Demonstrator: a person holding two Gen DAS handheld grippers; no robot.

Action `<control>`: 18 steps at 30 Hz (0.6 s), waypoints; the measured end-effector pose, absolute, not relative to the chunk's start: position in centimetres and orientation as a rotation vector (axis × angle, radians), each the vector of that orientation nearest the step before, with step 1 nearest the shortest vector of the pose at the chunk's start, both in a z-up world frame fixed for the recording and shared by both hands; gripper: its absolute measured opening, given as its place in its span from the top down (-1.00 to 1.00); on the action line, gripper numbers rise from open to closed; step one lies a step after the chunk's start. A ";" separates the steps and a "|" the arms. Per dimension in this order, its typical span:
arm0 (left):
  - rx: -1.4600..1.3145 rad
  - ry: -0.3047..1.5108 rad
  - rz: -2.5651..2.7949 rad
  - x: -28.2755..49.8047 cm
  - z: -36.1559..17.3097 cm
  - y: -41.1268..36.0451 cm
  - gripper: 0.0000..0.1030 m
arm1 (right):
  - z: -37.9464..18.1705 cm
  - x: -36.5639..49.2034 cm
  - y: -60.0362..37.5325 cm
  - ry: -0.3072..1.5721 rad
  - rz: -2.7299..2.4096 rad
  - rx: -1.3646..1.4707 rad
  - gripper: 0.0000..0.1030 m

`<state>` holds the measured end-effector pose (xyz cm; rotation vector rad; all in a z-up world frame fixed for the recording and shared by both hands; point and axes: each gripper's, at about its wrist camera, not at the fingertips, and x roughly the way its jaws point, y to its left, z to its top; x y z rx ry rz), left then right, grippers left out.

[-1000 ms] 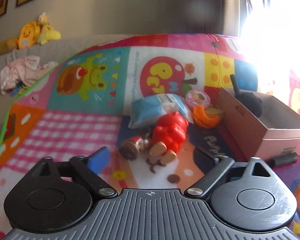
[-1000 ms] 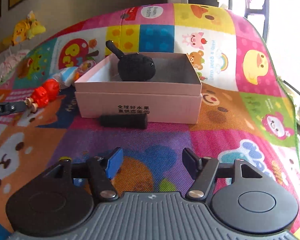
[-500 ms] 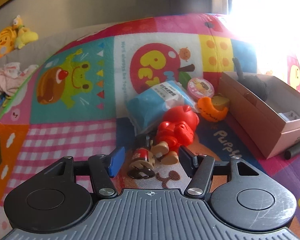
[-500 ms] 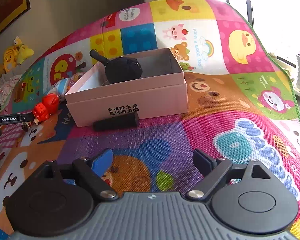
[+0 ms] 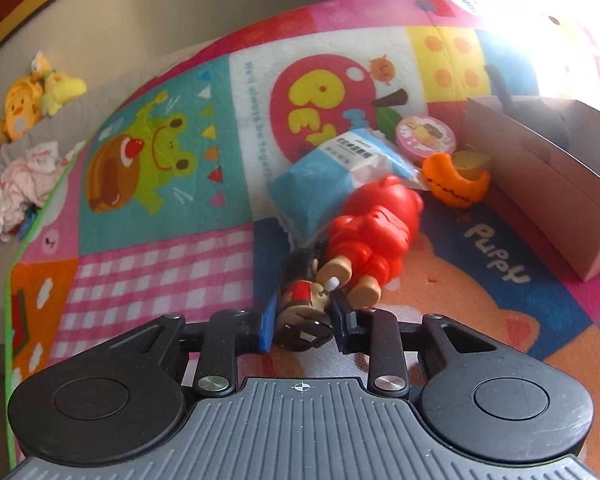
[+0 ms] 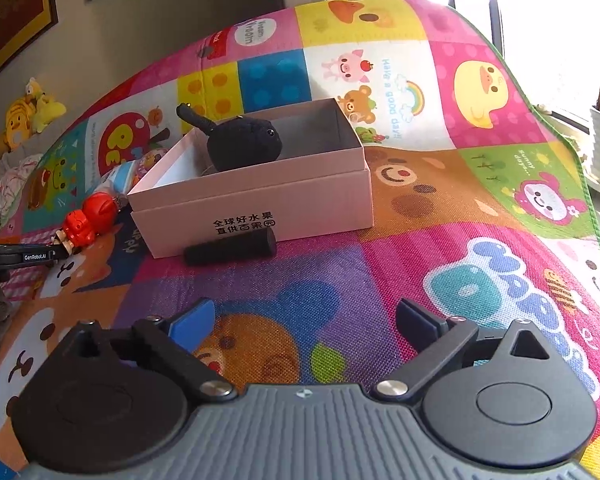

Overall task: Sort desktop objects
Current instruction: 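Grasp the keychain doll with the left gripper and lift it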

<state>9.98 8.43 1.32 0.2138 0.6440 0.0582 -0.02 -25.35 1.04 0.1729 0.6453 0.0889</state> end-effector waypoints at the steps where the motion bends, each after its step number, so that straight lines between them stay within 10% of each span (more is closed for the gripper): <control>1: 0.220 0.638 0.051 9.3 1.4 8.3 0.38 | 1.1 -0.1 -25.3 0.643 0.088 0.173 -0.90; 12: 0.128 0.633 -0.338 0.0 3.1 1.4 0.29 | 1.0 0.2 -25.2 0.653 0.081 0.166 -0.93; 18: 0.154 0.678 -0.318 -0.1 1.2 -0.4 -0.32 | 1.1 0.2 -25.0 0.655 0.078 0.151 -1.00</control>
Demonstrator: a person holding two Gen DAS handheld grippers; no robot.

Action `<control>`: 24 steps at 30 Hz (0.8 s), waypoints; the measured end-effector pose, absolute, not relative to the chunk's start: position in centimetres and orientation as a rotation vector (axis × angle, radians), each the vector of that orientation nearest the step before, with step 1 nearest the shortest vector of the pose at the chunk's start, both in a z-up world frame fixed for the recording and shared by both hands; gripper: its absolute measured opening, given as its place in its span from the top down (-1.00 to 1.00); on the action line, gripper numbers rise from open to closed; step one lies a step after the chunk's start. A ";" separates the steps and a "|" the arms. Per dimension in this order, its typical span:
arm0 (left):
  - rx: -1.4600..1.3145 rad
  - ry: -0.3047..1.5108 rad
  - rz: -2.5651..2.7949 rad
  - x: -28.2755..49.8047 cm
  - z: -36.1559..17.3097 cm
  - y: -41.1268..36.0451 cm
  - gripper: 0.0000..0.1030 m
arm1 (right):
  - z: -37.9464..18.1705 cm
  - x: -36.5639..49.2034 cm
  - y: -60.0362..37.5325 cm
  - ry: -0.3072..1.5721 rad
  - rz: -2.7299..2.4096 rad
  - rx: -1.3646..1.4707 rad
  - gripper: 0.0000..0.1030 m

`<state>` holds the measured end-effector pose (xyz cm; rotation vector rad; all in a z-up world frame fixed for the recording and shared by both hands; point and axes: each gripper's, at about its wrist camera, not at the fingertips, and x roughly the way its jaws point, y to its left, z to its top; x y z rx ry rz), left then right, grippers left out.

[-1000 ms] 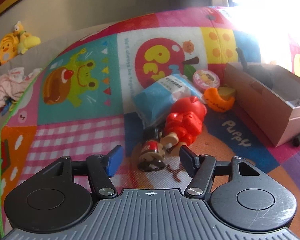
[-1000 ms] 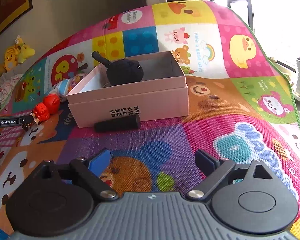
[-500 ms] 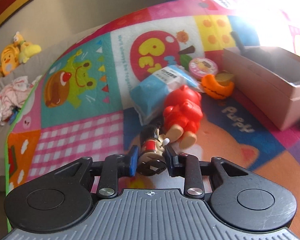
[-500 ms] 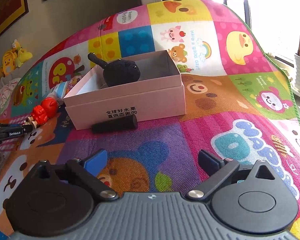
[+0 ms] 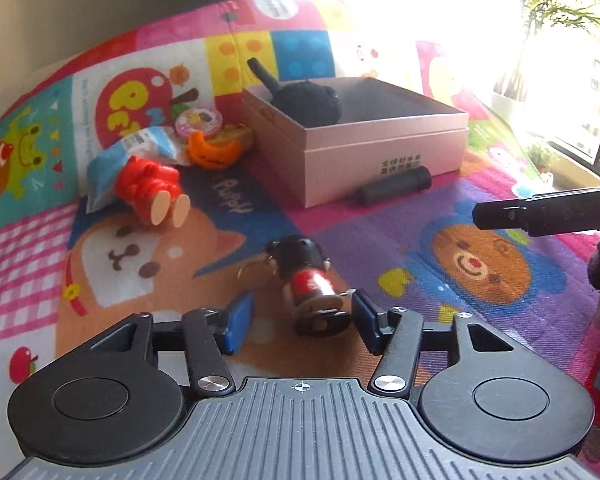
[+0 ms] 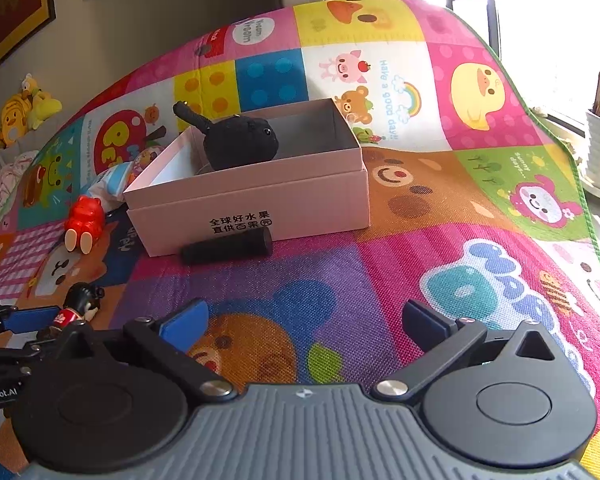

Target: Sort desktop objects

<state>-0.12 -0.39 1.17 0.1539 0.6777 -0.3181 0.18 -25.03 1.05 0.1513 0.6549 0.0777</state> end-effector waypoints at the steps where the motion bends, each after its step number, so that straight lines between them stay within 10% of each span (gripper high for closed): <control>1: 0.150 0.679 -0.292 -0.1 1.1 0.0 -0.56 | 1.0 0.3 -24.9 0.665 0.080 0.146 -1.00; 10: -0.009 0.688 0.022 0.9 1.1 6.3 -1.00 | 0.4 2.2 -22.5 0.788 0.039 0.003 -1.00; 24: -0.148 0.660 0.014 -0.2 0.9 8.0 -1.00 | 1.4 7.6 -16.3 0.736 0.119 -0.068 -1.00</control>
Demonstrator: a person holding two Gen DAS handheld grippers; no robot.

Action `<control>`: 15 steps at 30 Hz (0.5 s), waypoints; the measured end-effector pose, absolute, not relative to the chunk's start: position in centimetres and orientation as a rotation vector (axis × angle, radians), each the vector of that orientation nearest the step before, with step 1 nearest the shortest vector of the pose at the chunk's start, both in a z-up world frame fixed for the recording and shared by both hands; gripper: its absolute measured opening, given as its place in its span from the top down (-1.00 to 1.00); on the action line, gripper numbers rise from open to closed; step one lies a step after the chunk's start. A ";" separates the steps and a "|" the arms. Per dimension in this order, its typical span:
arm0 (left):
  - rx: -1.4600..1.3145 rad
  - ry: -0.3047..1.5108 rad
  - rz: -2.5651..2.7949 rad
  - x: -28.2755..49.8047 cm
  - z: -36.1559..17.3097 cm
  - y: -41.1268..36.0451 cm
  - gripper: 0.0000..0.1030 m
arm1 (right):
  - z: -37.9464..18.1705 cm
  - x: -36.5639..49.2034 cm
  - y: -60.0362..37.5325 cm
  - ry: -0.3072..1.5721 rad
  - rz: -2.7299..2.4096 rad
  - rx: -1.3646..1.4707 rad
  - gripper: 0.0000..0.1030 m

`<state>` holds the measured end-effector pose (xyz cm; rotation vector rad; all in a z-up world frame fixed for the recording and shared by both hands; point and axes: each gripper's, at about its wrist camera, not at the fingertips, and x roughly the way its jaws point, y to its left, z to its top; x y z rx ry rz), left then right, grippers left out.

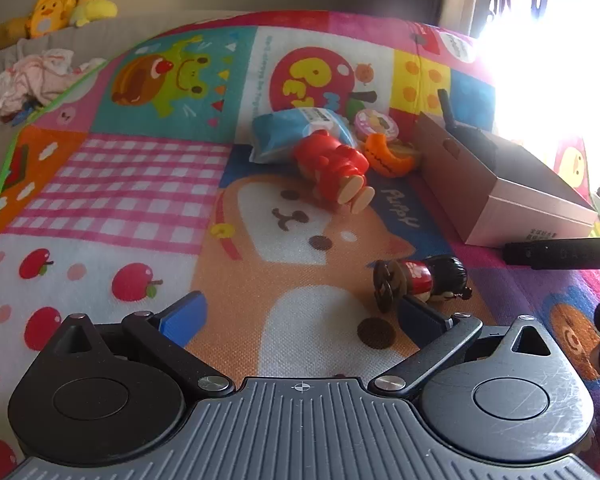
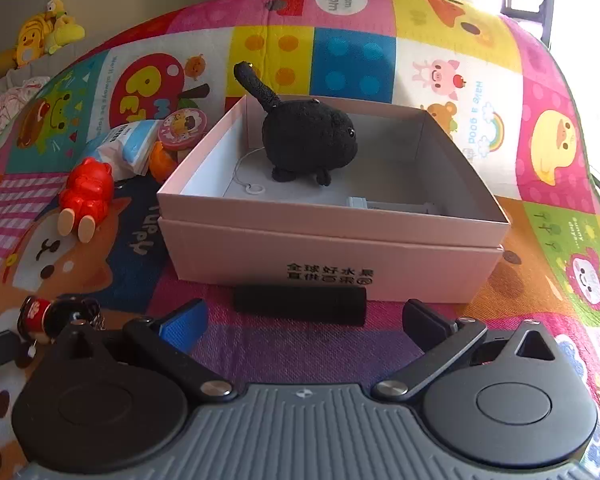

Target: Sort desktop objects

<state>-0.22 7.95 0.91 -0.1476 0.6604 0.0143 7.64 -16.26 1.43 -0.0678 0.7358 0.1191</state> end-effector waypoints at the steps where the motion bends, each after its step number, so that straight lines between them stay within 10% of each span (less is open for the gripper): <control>1: -0.147 0.661 0.014 -0.2 0.9 7.9 -1.00 | 1.3 8.0 -16.1 0.741 0.120 -0.067 -1.00; 6: -0.037 0.713 0.005 0.3 0.9 6.9 -1.00 | 1.0 7.4 -16.6 0.761 0.132 -0.060 -0.46; 15: -0.060 0.733 -0.065 -0.2 1.4 6.0 -1.00 | 1.0 -0.5 -22.4 0.736 0.116 -0.035 -0.44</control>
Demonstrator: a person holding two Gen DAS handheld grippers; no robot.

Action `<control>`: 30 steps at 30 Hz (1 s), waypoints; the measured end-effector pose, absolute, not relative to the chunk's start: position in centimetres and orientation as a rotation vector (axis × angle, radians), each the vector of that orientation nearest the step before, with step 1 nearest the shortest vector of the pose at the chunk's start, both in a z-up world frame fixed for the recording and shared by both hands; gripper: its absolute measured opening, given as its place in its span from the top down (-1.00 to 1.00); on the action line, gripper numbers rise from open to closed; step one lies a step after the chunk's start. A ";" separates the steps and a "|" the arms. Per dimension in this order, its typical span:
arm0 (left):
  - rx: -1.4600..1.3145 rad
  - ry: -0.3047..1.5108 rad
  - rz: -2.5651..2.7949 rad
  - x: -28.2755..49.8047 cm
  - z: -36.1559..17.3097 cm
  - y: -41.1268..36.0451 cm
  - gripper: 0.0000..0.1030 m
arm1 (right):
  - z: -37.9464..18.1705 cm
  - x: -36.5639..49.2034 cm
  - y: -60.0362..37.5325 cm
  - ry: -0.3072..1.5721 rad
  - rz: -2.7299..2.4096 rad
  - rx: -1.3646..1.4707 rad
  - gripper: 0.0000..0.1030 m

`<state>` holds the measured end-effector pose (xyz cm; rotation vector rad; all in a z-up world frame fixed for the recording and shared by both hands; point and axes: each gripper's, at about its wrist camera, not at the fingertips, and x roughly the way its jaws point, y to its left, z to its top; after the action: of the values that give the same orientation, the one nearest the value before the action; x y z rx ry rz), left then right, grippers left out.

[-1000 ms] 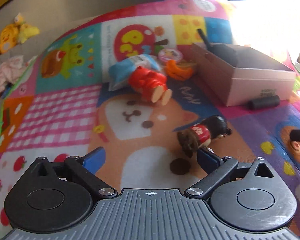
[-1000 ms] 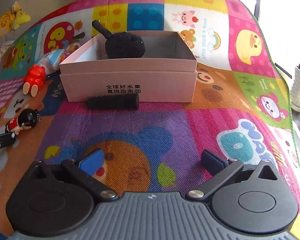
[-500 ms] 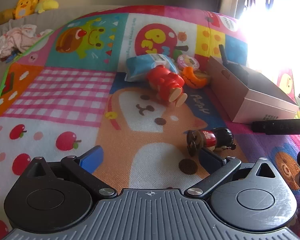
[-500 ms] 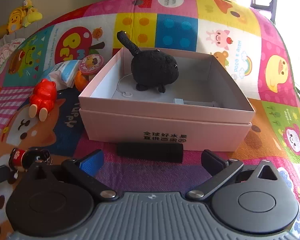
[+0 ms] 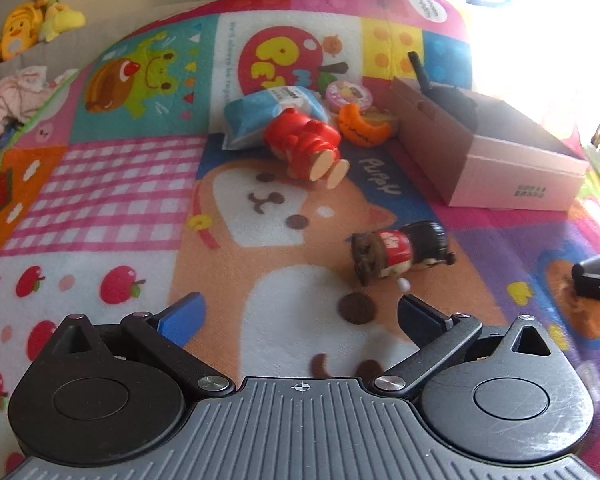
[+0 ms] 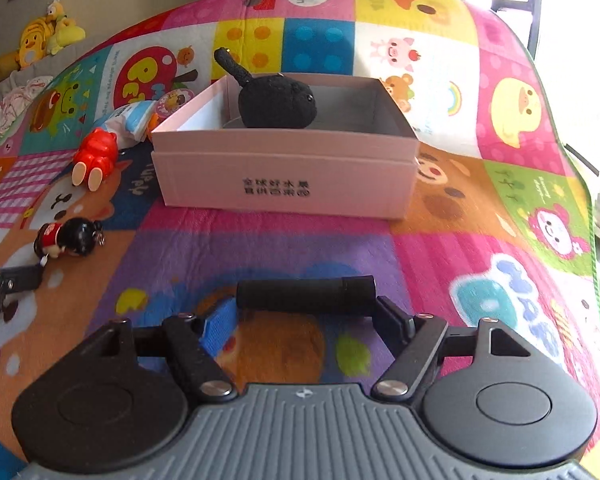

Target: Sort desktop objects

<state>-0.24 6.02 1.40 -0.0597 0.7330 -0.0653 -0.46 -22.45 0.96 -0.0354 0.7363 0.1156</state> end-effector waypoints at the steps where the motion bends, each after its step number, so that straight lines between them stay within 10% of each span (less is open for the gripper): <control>1: -0.097 0.734 -0.112 -0.4 1.6 5.7 -1.00 | 0.9 -1.2 -23.0 0.729 0.108 -0.032 -0.44; 12: -0.082 0.724 -0.107 3.9 1.3 0.6 -1.00 | 0.7 -1.8 -23.6 0.717 0.069 0.001 -0.63; 19: -0.017 0.715 -0.070 4.5 1.4 0.3 -0.37 | 0.6 -1.2 -23.3 0.736 0.093 -0.018 -0.76; 30: -0.007 0.725 -0.159 0.6 1.6 1.2 -0.37 | 0.7 0.2 -23.6 0.732 0.126 -0.080 -0.71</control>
<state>0.59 1.20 1.63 -0.0074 0.7246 -0.1594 0.18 -23.65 0.74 -0.0800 0.7316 0.1263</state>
